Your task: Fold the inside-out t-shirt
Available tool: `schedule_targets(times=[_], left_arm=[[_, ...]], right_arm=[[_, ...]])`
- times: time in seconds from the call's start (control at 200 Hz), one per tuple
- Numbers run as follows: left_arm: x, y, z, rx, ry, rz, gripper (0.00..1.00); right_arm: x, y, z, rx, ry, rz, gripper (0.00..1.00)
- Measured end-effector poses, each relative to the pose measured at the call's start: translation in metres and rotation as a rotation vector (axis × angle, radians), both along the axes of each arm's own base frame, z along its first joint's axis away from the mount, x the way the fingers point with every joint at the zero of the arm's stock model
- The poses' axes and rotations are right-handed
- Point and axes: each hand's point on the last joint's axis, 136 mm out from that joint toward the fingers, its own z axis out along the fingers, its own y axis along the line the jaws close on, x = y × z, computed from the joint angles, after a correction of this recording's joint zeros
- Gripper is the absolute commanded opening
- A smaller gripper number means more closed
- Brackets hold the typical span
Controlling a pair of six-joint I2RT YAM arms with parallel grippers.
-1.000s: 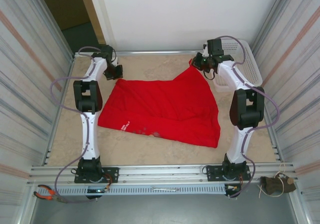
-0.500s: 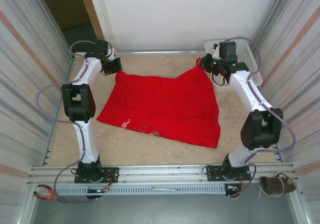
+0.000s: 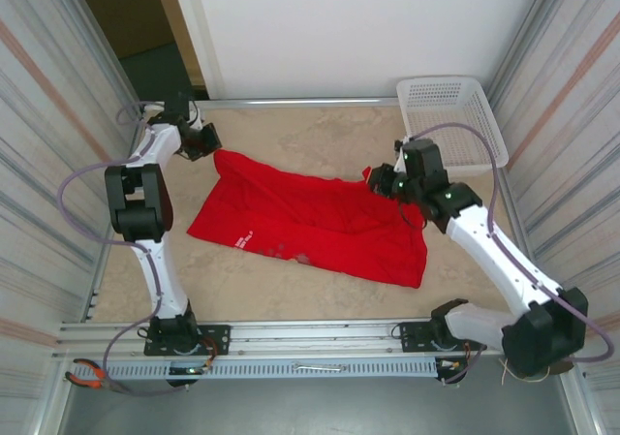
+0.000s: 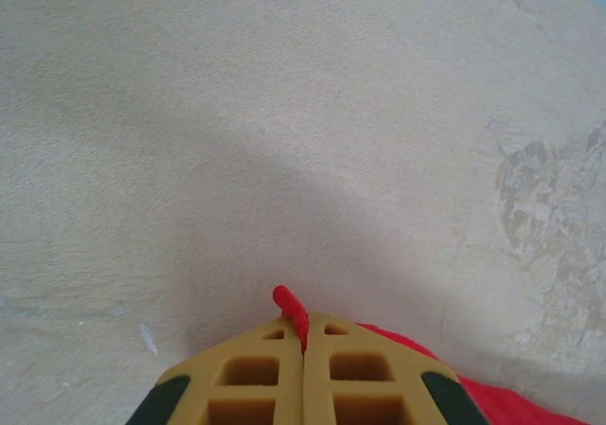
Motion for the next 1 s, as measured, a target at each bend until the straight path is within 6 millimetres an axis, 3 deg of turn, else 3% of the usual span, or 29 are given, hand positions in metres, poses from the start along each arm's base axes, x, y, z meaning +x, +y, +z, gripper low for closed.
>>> schedule_targets(times=[0.235, 0.421, 0.531, 0.581, 0.646, 0.731, 0.782, 0.882, 1.002], left_arm=[[-0.023, -0.002, -0.008, -0.022, 0.028, 0.023, 0.0], [-0.054, -0.002, 0.003, -0.034, 0.02, 0.061, 0.0], [-0.069, -0.001, 0.0, -0.036, 0.021, 0.084, 0.01], [-0.074, 0.001, -0.007, -0.034, 0.031, 0.096, 0.1], [-0.08, 0.004, -0.017, -0.035, 0.053, 0.11, 0.32], [-0.084, 0.011, -0.029, -0.03, 0.083, 0.137, 0.49], [-0.083, 0.017, -0.033, -0.026, 0.089, 0.149, 0.53], [-0.079, 0.031, -0.034, -0.026, 0.09, 0.177, 0.58], [-0.066, 0.043, -0.017, -0.024, 0.04, 0.195, 0.59]], right_arm=[[-0.044, 0.002, -0.022, -0.044, 0.028, -0.021, 0.0], [-0.065, -0.005, -0.011, -0.04, -0.006, -0.055, 0.0], [-0.076, -0.01, -0.01, -0.045, -0.013, -0.073, 0.0], [-0.081, -0.012, -0.015, -0.052, -0.007, -0.078, 0.0], [-0.088, -0.014, -0.028, -0.061, 0.014, -0.083, 0.0], [-0.097, -0.017, -0.051, -0.089, 0.065, -0.094, 0.3], [-0.105, -0.021, -0.064, -0.126, 0.099, -0.098, 0.41], [-0.114, -0.032, -0.068, -0.158, 0.112, -0.124, 0.48], [-0.109, -0.051, -0.059, -0.153, 0.084, -0.19, 0.5]])
